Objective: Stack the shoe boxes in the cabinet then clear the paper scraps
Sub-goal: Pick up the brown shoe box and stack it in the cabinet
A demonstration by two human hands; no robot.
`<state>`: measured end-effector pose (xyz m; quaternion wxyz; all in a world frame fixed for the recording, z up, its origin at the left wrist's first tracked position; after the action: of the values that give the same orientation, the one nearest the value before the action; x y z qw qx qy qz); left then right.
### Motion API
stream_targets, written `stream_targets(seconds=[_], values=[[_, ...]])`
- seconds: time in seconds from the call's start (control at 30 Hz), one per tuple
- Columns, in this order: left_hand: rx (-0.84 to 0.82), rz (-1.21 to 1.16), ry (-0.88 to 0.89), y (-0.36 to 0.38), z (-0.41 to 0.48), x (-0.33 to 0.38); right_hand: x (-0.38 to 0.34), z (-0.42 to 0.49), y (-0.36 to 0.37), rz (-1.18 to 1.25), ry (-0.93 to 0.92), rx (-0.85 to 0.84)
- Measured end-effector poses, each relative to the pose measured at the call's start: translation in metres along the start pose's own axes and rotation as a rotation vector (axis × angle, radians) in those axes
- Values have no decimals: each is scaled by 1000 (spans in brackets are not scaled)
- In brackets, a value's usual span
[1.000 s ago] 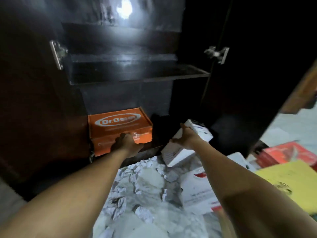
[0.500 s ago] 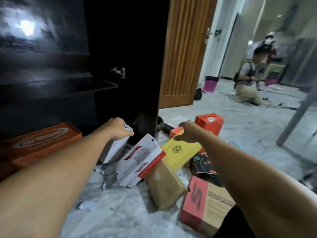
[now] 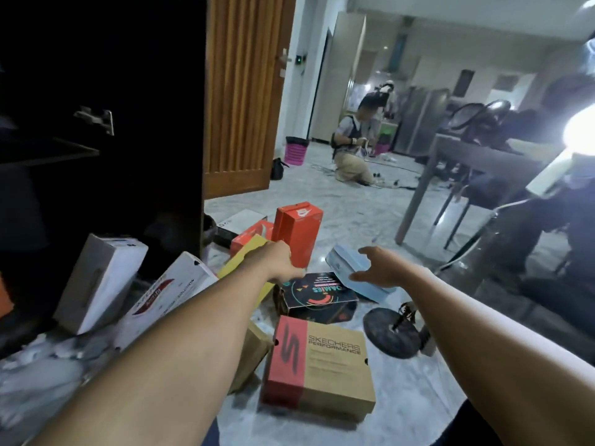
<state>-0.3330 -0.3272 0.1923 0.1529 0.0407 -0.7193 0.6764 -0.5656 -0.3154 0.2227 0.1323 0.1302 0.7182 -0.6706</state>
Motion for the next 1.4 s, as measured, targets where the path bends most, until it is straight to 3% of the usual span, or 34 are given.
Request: stream_targets(seconds=[0.3, 0.5, 0.7, 1.07, 1.23, 1.4], values=[[-77, 170, -36, 82, 24, -10, 76, 23, 64, 165, 84, -87], [-149, -131, -85, 232, 12, -30, 159, 10, 168, 377, 254, -103], [-213, -239, -119, 333, -1, -85, 208, -17, 269, 661, 448, -155], [-203, -433, -111, 367, 24, -67, 253, -13, 318, 936, 445, -77], [-235, -430, -180, 373, 24, -63, 261, -7, 335, 1053, 317, -87], [-136, -370, -127, 348, 20, -54, 258, -19, 312, 1073, 301, -82]])
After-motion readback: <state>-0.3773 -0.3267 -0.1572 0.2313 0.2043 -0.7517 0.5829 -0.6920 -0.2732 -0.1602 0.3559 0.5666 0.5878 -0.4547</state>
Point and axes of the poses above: each hand's wrist, its own z-axis towards the middle knuckle, its own y-axis out of the palm, x = y × z, the point moved 6 cm from there along z, towards the middle knuckle, and after that the axes turned 12 degrees about z, right-handed, at the moved point
